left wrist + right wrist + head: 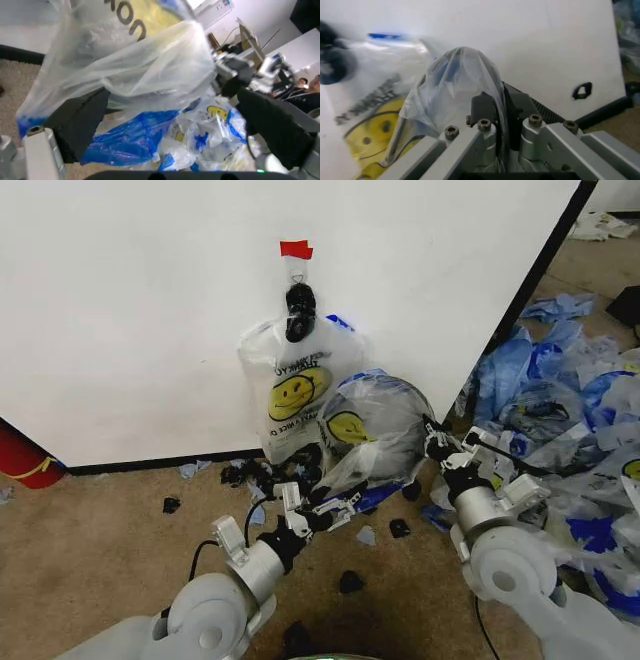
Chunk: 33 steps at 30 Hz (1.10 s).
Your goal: Pick up the garbage bag from the wall and place it over the trash bin.
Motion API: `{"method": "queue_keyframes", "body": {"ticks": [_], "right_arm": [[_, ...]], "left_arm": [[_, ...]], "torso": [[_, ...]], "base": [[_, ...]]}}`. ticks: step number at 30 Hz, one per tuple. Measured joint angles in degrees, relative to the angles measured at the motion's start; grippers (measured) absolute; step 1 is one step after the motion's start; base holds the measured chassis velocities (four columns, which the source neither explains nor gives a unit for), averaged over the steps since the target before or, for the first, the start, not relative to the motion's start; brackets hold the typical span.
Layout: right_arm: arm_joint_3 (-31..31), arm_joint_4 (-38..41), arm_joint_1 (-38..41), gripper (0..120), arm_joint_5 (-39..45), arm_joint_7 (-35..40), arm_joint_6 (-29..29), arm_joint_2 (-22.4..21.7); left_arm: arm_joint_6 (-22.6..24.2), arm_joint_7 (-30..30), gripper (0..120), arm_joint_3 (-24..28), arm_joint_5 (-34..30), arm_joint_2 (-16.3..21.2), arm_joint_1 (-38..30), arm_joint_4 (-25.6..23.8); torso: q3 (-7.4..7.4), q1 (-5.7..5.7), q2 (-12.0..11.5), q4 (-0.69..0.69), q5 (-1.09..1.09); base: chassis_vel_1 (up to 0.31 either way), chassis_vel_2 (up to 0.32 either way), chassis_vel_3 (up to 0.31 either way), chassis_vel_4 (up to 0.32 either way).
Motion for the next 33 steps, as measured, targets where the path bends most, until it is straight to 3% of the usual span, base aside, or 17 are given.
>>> {"method": "queue_keyframes", "body": {"ticks": [17, 25, 33], "right_arm": [[-0.34, -1.30, 0.62, 0, -0.28, -1.57, 0.70, 0.51], [-1.60, -1.32, -2.45, 0, -9.09, -9.21, 3.62, -0.07], [-2.39, -4.04, -2.06, 0, -21.46, -20.98, 7.95, -2.97]], "left_arm": [[-0.30, -0.14, 100, -7.86, -2.13, 0.90, 1.36, -1.64], [1.52, -0.98, 100, -7.52, -3.25, 3.27, -3.42, -2.55], [3.23, -2.57, 100, -3.66, -2.29, 4.31, -8.20, -2.31]], "torso": [[0.00, 0.00, 0.00, 0.00, -0.01], [0.00, 0.00, 0.00, -0.02, 0.00], [0.00, 0.00, 0.00, 0.00, -0.01]], "base": [[0.000, 0.000, 0.000, 0.000], [0.000, 0.000, 0.000, 0.000], [0.000, 0.000, 0.000, 0.000]]}}
